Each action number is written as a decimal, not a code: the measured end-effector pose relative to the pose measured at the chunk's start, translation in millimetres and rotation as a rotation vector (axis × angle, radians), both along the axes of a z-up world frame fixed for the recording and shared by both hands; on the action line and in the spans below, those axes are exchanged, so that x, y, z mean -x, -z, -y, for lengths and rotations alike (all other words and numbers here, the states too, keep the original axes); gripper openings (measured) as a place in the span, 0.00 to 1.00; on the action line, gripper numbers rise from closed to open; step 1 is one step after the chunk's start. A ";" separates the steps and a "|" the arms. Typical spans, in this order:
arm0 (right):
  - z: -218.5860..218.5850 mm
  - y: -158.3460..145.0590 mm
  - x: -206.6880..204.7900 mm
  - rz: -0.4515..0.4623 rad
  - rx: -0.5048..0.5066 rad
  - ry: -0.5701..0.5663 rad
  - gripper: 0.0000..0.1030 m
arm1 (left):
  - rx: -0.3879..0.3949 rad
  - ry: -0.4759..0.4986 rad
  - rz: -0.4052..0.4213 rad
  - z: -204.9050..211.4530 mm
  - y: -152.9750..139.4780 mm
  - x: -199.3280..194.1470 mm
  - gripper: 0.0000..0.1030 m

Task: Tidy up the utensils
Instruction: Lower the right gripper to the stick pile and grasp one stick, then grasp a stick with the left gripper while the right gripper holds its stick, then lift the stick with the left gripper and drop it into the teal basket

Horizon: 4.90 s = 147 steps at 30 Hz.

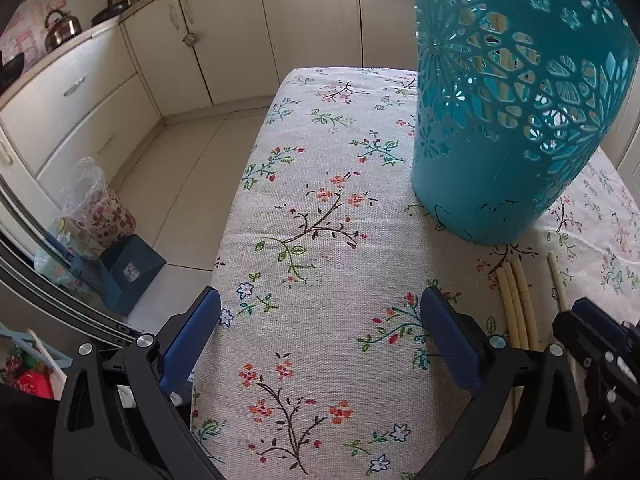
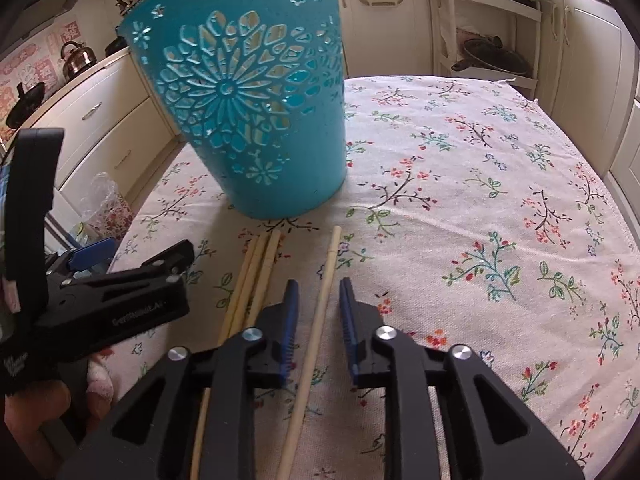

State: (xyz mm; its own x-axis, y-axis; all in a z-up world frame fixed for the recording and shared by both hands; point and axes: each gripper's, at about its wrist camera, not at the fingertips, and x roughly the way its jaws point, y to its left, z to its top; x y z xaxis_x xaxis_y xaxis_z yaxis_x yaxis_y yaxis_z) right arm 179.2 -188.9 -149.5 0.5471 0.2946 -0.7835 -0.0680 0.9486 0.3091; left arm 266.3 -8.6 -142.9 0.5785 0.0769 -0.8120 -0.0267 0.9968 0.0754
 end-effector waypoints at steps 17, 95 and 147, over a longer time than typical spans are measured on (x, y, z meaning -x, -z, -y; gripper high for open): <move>22.8 1.6 -3.1 -0.048 -0.039 0.043 0.06 | 0.128 0.207 0.062 14.3 -14.7 31.3 0.93; 22.4 5.9 -15.3 -0.027 -0.048 0.052 0.04 | 0.437 0.356 0.276 -42.4 -161.5 81.5 0.04; 32.3 7.5 -14.5 -0.040 -0.128 0.039 0.07 | 0.224 0.274 0.415 38.7 -189.7 -49.0 0.61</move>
State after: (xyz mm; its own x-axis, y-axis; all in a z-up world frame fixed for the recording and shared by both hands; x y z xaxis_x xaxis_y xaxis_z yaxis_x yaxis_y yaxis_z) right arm 193.7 -221.2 -157.0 0.5288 0.3732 -0.7623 -0.0172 0.9027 0.4299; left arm 315.2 -47.3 46.8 0.8284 -0.2705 -0.4904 0.2539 0.9619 -0.1017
